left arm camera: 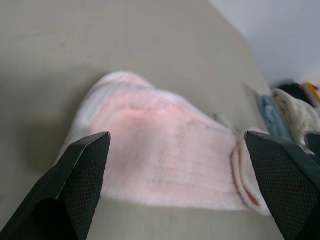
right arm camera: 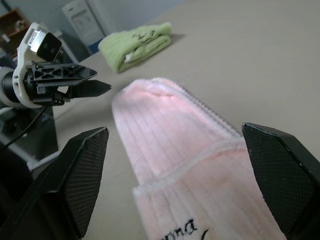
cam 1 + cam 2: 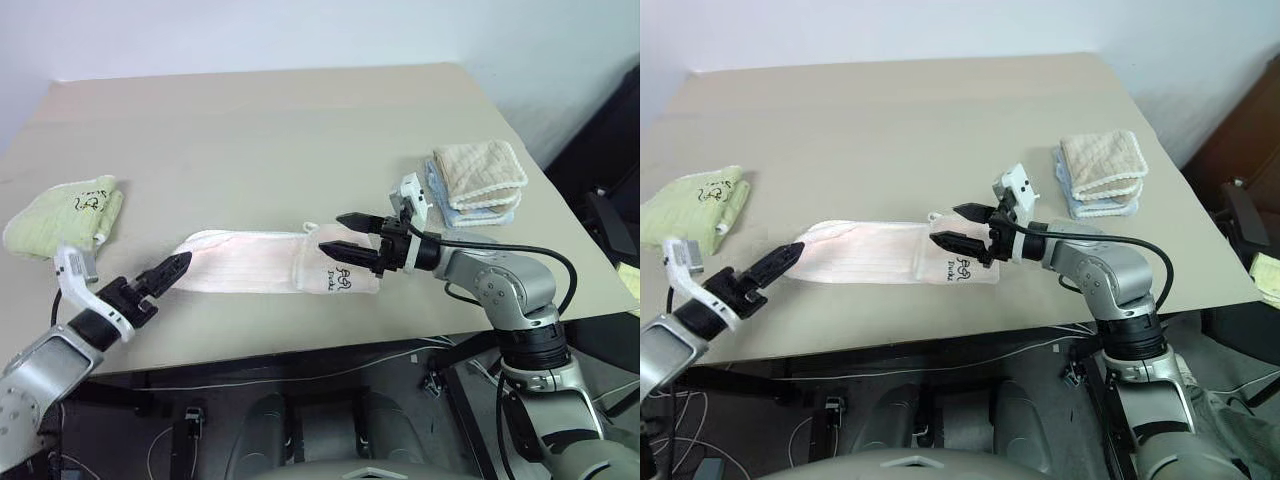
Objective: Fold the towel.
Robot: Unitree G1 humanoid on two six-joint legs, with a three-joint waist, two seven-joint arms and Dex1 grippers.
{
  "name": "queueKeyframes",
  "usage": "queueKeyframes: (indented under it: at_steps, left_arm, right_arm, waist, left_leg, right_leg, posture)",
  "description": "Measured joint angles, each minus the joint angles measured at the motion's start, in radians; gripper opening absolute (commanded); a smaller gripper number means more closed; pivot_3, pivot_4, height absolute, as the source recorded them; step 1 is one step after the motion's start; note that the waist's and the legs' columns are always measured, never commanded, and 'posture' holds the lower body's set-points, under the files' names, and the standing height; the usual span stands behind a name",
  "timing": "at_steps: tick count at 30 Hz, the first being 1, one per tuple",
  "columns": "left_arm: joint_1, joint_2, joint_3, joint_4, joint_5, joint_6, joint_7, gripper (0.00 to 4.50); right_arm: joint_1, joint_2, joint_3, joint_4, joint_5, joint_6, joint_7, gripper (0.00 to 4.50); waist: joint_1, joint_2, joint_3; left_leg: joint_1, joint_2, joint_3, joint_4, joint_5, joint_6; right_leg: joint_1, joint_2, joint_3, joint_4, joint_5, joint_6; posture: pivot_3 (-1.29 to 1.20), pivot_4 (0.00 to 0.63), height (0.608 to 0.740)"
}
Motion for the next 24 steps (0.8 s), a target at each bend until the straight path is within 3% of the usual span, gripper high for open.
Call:
queueKeyframes:
  at_steps: [9, 22, 24]
  left_arm:
    - [0.099, 0.057, -0.045, -0.022, -0.104, -0.018, 0.267, 4.5]
    - [-0.072, 0.062, -0.13, 0.171, -0.252, -0.065, 0.409, 4.5]
    - [-0.085, 0.054, -0.134, 0.185, -0.255, -0.075, 0.405, 4.12]
  right_arm:
    - [-0.015, -0.143, 0.066, -0.001, -0.059, -0.026, 0.142, 4.48]
    - [-0.015, -0.182, 0.061, -0.003, -0.108, -0.066, 0.151, 4.48]
    - [-0.005, -0.182, 0.059, -0.008, -0.109, -0.066, 0.143, 4.5]
  waist:
    - [0.001, 0.0, 0.0]
    - [0.009, 0.009, -0.005]
    - [0.011, 0.01, -0.006]
  left_leg:
    - [0.0, -0.001, 0.002, -0.012, 0.0, -0.001]
    - [0.001, -0.002, 0.002, -0.014, 0.001, -0.001]
    - [0.001, -0.002, 0.002, -0.013, 0.001, -0.001]
  right_leg:
    - [-0.004, -0.001, -0.001, -0.012, 0.001, -0.002]
    - [0.002, -0.004, -0.007, -0.015, 0.0, -0.004]
    - [0.002, -0.005, -0.008, -0.015, 0.0, -0.004]
  posture:
    - [0.0, 0.15, 0.74]
    - [0.0, 0.15, 0.74]
    - [0.0, 0.15, 0.74]
